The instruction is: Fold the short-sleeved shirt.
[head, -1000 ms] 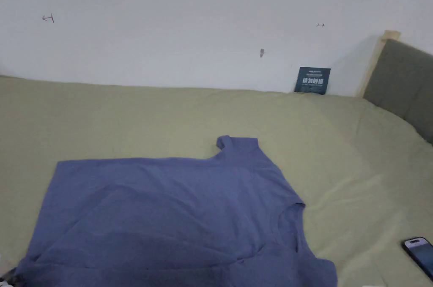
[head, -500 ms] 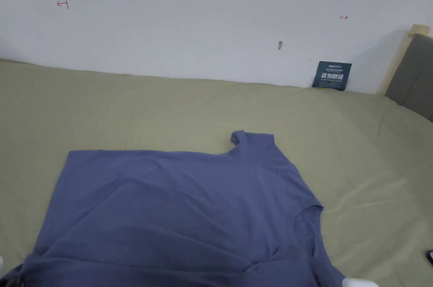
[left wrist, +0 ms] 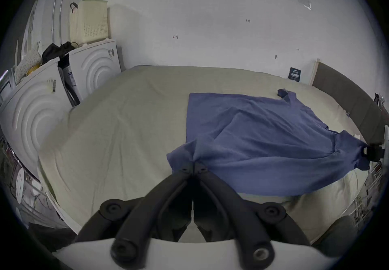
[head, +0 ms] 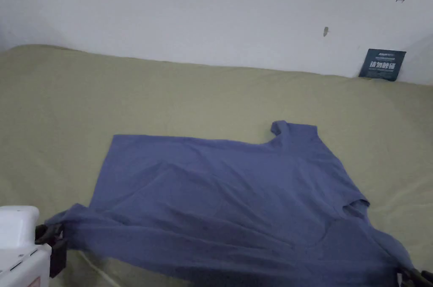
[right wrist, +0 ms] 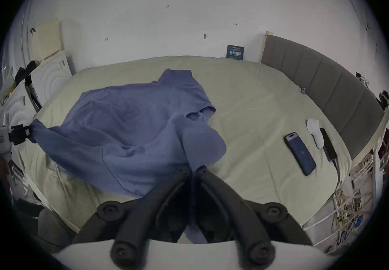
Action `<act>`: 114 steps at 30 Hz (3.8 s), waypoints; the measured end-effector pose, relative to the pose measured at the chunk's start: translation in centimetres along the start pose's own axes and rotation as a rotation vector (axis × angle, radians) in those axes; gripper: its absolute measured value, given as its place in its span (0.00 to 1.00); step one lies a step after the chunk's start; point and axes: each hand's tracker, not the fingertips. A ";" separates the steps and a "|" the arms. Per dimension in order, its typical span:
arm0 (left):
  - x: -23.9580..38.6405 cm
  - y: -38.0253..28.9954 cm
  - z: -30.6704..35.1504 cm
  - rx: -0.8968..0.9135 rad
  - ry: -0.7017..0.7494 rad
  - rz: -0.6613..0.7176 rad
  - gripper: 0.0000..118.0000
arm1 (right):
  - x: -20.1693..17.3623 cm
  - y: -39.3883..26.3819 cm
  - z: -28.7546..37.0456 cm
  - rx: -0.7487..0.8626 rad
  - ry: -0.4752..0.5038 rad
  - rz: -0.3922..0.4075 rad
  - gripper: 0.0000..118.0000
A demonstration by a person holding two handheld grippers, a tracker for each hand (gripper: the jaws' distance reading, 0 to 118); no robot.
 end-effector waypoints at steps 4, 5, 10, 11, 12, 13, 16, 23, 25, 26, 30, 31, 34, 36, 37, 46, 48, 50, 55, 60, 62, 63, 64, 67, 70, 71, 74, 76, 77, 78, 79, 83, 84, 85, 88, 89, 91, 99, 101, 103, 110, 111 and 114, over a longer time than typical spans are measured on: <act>0.3 2.0 -0.4 0.012 -0.016 -0.028 0.00 | 0.6 2.3 -0.2 0.014 0.020 -0.007 0.04; 0.4 2.6 -0.7 0.008 -0.014 -0.039 0.00 | 0.8 3.0 -0.5 0.017 0.021 -0.016 0.04; 0.2 5.6 -4.3 -0.049 -0.028 -0.050 0.00 | 2.0 7.4 -4.0 -0.034 0.073 -0.031 0.04; 0.0 6.2 -5.2 -0.063 -0.026 -0.050 0.00 | 2.4 8.4 -5.1 -0.045 0.085 -0.038 0.04; -0.3 6.6 -6.0 -0.077 -0.036 -0.051 0.00 | 2.7 9.3 -6.1 -0.082 0.113 -0.039 0.04; -0.2 7.1 -6.7 -0.085 -0.029 -0.057 0.00 | 2.9 10.2 -7.2 -0.101 0.116 -0.041 0.04; -0.3 7.9 -9.2 -0.129 -0.032 -0.074 0.00 | 2.8 12.8 -10.7 -0.158 0.122 -0.015 0.04; 0.9 8.4 -14.6 -0.232 0.012 -0.120 0.04 | 1.7 15.1 -18.8 -0.363 0.154 -0.021 0.17; 0.8 8.2 -15.6 -0.240 0.011 -0.111 0.44 | 1.7 15.1 -19.2 -0.377 0.176 -0.034 0.59; 0.8 8.1 -15.8 -0.236 0.019 -0.110 0.77 | 1.8 15.1 -19.1 -0.362 0.192 -0.036 0.69; -0.4 8.3 -13.9 -0.173 -0.030 -0.016 0.84 | 1.9 14.9 -15.0 -0.210 0.237 -0.059 0.69; -0.3 8.5 -12.8 -0.162 -0.028 0.005 0.85 | 1.6 14.7 -13.4 -0.155 0.240 -0.046 0.69; 0.4 8.1 -8.3 -0.068 -0.036 0.053 0.84 | -0.4 12.8 -8.1 0.075 0.192 0.051 0.69; 1.7 6.6 -5.3 0.003 -0.052 0.074 0.83 | -1.9 10.3 -4.8 0.205 0.174 0.109 0.69; 2.2 5.4 -3.5 0.045 -0.068 0.080 0.81 | -2.6 8.5 -3.4 0.245 0.198 0.124 0.68; 5.2 -4.7 3.2 0.026 -0.085 0.044 0.00 | -7.2 -3.9 1.0 0.126 0.289 0.112 0.01; 4.7 -5.9 2.9 0.000 -0.076 0.062 0.00 | -7.1 -5.1 1.0 0.113 0.298 0.057 0.01; 3.8 -5.9 1.9 -0.053 -0.023 0.097 0.00 | -6.8 -5.1 1.0 0.107 0.288 0.068 0.01; 2.2 -1.8 -3.0 -0.014 0.057 0.125 0.58 | -4.9 -3.6 -0.7 0.112 0.225 0.075 0.01; 1.8 0.7 -12.0 -0.137 0.044 0.123 0.84 | -1.6 -2.1 -3.1 0.074 0.157 -0.018 0.01; 2.3 0.6 -15.1 -0.237 0.059 0.085 0.74 | -0.4 -2.0 -4.2 0.063 0.114 -0.026 0.02; 2.4 0.3 -16.0 -0.275 0.051 0.058 0.57 | 0.1 -2.0 -4.7 0.052 0.105 -0.030 0.04; 2.3 0.0 -16.4 -0.303 0.041 0.058 0.50 | 0.7 -1.9 -5.4 0.035 0.079 -0.046 0.13; 1.6 -0.1 -14.3 -0.197 -0.051 0.134 0.28 | 2.3 -1.7 -8.3 -0.014 0.083 -0.074 0.37; 2.1 0.3 -13.1 -0.183 -0.052 0.082 0.08 | 2.6 -1.3 -11.6 -0.018 0.063 -0.030 0.60; 2.3 0.5 -13.2 -0.200 -0.062 0.031 0.08 | 2.5 -1.2 -12.9 -0.017 0.055 0.005 0.60; 2.8 0.5 -13.3 -0.219 -0.055 0.026 0.08 | 1.7 -0.7 -16.2 -0.064 0.055 0.108 0.60; 2.8 0.4 -13.4 -0.229 -0.056 0.038 0.08 | 1.2 -0.2 -18.3 -0.101 0.064 0.169 0.60; 2.7 0.4 -13.4 -0.231 -0.058 0.045 0.08 | 1.1 0.1 -18.9 -0.123 0.072 0.170 0.60; 2.7 0.4 -13.4 -0.235 -0.061 0.053 0.08 | 1.2 0.8 -19.1 -0.115 0.080 0.154 0.60; 2.6 0.3 -13.3 -0.233 -0.063 0.054 0.08 | 1.4 1.2 -19.1 -0.089 0.109 0.138 0.60; 2.7 0.5 -13.3 -0.241 -0.070 0.051 0.08 | 2.6 2.8 -19.8 -0.070 0.159 0.043 0.59; 2.9 0.5 -13.4 -0.249 -0.071 0.051 0.08 | 2.8 2.9 -20.4 -0.123 0.169 0.017 0.57; 2.7 0.5 -13.6 -0.252 -0.070 0.048 0.08 | 3.2 3.1 -21.0 -0.193 0.188 -0.037 0.54; 2.7 0.5 -13.4 -0.256 -0.076 0.055 0.08 | 3.9 3.2 -20.1 -0.142 0.232 -0.125 0.08; 2.4 0.6 -13.4 -0.252 -0.084 0.060 0.08 | 3.8 3.2 -19.8 -0.134 0.278 -0.126 0.08; 2.3 0.6 -13.3 -0.248 -0.088 0.067 0.08 | 3.1 2.5 -18.2 -0.094 0.229 -0.097 0.08; 1.6 1.9 -10.5 -0.189 -0.122 0.023 0.08 | 2.9 2.4 -12.4 -0.058 0.255 -0.094 0.08; 1.4 2.3 -9.3 -0.181 -0.124 0.014 0.08 | 2.8 2.0 -10.4 -0.040 0.247 -0.074 0.08; 1.2 2.5 -7.9 -0.171 -0.125 -0.004 0.08 | 2.9 2.0 -8.9 -0.062 0.232 -0.070 0.08; 0.2 0.6 -2.8 -0.219 -0.139 -0.042 0.08 | 3.8 0.4 -2.9 -0.154 0.201 0.024 0.08; 0.1 -0.1 -1.9 -0.237 -0.140 -0.045 0.08 | 3.9 0.0 -2.1 -0.169 0.199 0.037 0.08; -0.6 -2.5 -0.2 -0.288 -0.139 -0.041 0.08 | 4.1 -1.4 -0.2 -0.234 0.199 0.110 0.08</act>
